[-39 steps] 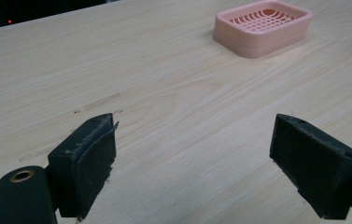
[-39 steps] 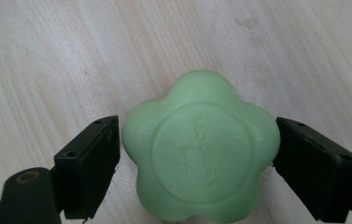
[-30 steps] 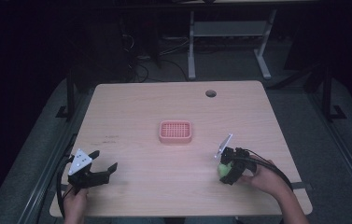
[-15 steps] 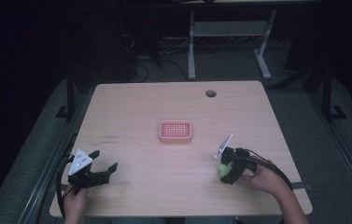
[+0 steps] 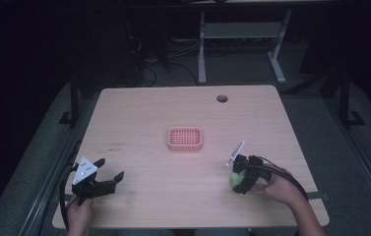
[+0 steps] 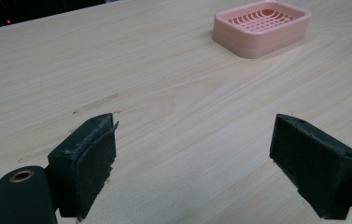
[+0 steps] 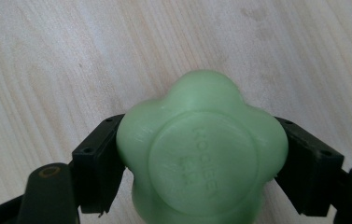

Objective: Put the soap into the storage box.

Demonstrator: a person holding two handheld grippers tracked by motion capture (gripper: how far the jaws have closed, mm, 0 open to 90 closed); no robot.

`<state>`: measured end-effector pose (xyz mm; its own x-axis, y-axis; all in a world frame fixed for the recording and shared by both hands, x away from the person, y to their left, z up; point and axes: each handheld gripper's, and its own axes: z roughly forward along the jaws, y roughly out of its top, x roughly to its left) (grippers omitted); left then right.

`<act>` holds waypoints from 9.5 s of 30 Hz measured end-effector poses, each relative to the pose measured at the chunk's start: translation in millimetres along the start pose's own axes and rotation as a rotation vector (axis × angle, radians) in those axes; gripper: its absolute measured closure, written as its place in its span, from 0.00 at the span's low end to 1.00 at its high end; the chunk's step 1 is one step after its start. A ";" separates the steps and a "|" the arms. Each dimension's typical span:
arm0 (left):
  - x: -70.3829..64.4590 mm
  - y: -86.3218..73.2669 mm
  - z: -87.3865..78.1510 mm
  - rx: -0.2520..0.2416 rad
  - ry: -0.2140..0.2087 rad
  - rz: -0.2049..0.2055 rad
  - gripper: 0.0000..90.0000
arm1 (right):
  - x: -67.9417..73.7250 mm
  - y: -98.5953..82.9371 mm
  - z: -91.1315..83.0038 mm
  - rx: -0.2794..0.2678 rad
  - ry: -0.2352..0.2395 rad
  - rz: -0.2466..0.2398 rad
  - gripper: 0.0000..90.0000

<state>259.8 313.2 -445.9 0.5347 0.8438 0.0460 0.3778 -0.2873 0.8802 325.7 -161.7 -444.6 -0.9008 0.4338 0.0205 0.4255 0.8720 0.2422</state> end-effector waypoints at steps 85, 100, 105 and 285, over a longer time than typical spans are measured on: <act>0.2 1.1 -1.0 -0.023 -0.001 -0.013 0.16 | -42.2 125.5 -38.6 -0.159 0.058 -0.061 0.27; 0.8 1.4 -1.2 -0.020 0.000 -0.014 0.16 | -50.0 161.9 -42.9 -0.142 0.049 -0.080 0.27; 1.2 1.4 -1.2 -0.016 0.000 -0.007 0.16 | -51.3 170.2 -42.4 -0.151 0.043 -0.082 0.27; -2.4 2.1 0.6 -0.012 0.002 -0.001 0.16 | -80.0 128.0 -25.8 -0.200 0.044 0.177 0.21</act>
<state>259.8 310.3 -444.4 0.5324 0.8452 0.0458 0.3698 -0.2809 0.8856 450.0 -90.7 -390.2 -0.8185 0.5616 0.1211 0.5553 0.7192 0.4175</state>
